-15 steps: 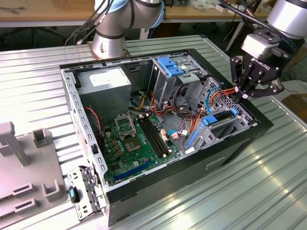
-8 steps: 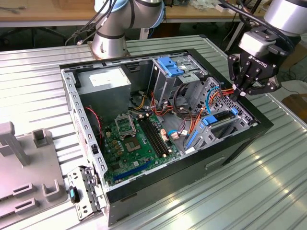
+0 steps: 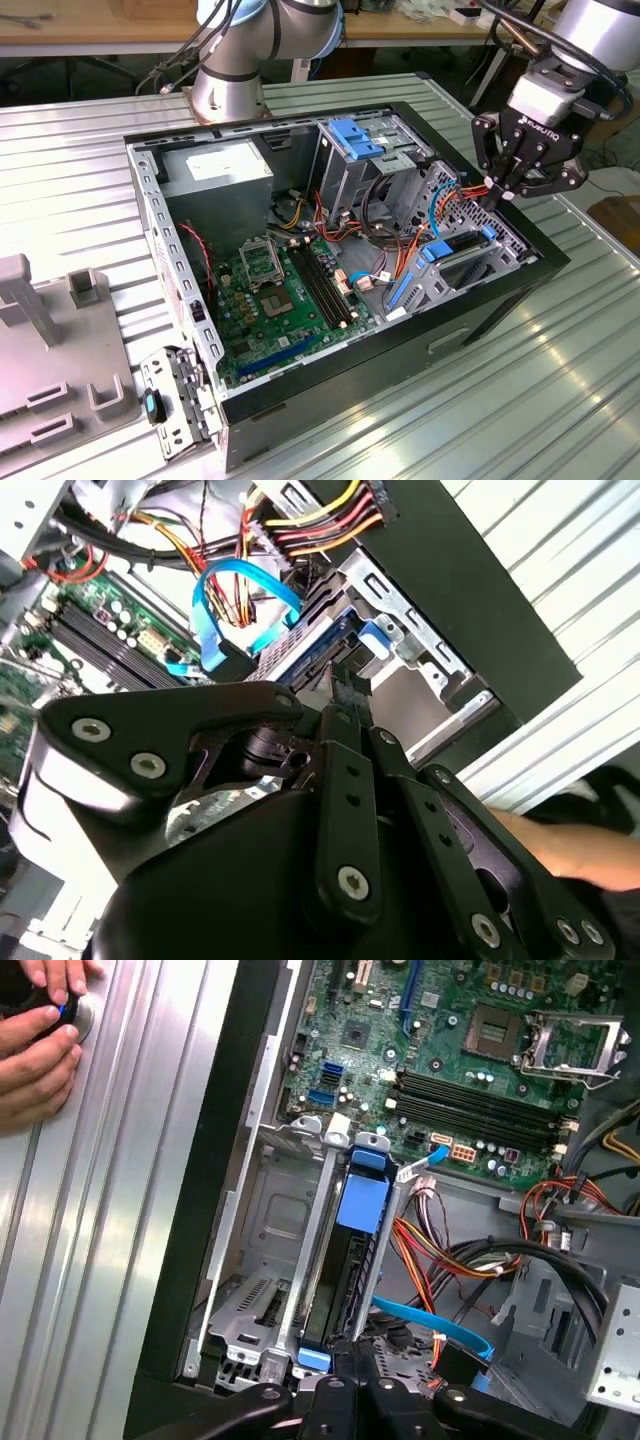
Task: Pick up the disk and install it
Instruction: 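Insert the first disk wire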
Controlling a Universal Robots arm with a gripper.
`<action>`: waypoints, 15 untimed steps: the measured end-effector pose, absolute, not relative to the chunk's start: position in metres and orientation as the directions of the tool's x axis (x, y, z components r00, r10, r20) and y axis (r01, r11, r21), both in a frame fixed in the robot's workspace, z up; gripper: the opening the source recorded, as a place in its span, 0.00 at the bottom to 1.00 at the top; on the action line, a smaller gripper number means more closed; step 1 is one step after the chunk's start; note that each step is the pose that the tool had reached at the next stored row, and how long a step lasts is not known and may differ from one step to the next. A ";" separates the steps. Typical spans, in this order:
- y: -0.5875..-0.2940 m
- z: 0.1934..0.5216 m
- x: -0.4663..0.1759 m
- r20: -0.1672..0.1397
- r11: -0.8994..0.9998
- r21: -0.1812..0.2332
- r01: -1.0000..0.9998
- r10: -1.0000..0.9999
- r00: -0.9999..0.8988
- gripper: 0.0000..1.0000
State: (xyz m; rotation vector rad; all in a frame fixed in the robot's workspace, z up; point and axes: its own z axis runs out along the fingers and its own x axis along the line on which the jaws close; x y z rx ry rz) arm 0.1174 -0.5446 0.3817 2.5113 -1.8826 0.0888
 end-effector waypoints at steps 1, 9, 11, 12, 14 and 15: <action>-0.545 0.382 0.117 0.046 -0.286 -0.033 -0.958 -0.958 0.284 0.11; -0.545 0.382 0.117 0.046 -0.411 -0.033 -0.911 -0.911 0.410 0.11; -0.545 0.382 0.118 0.046 -0.436 -0.033 -0.899 -0.900 0.434 0.11; -0.545 0.382 0.119 0.046 -0.437 -0.033 -0.899 -0.899 0.435 0.11; -0.545 0.382 0.121 0.046 -0.439 -0.033 -0.898 -0.898 0.438 0.11; -0.545 0.382 0.122 0.046 -0.441 -0.033 -0.897 -0.897 0.439 0.11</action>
